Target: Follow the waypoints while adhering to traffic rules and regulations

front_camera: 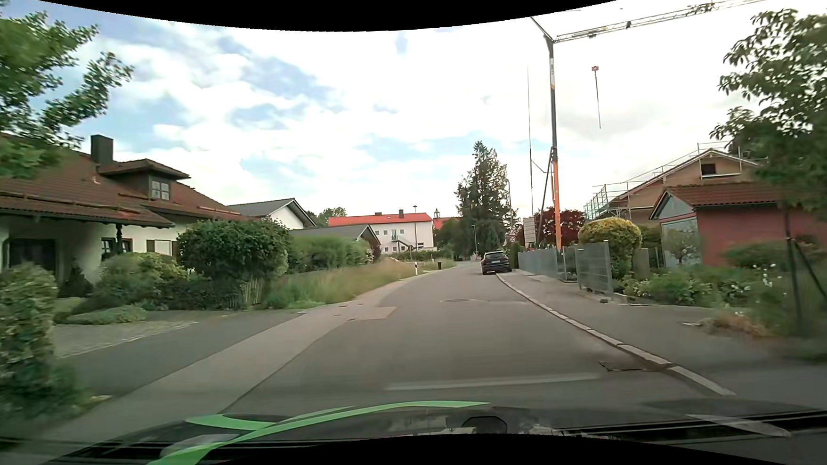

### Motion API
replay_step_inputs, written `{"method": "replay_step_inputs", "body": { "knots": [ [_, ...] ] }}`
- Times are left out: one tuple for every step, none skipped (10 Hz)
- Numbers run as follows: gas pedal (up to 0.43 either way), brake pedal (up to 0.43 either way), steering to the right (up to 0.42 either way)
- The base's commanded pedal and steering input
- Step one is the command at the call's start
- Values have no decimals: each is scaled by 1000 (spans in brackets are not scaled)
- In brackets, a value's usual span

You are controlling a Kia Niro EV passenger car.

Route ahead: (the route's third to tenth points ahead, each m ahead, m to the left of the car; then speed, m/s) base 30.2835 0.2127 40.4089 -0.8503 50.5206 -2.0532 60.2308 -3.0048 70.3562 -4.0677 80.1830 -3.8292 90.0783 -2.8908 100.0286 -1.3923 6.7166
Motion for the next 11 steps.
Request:
{"method": "replay_step_inputs", "body": {
  "knots": [
    [150,0,2],
    [150,0,2],
    [150,0,2],
    [150,0,2],
    [150,0,2],
    [150,0,2],
    [150,0,2],
    [150,0,1],
    [150,0,2],
    [150,0,1],
    [150,0,2]
  ]
}}
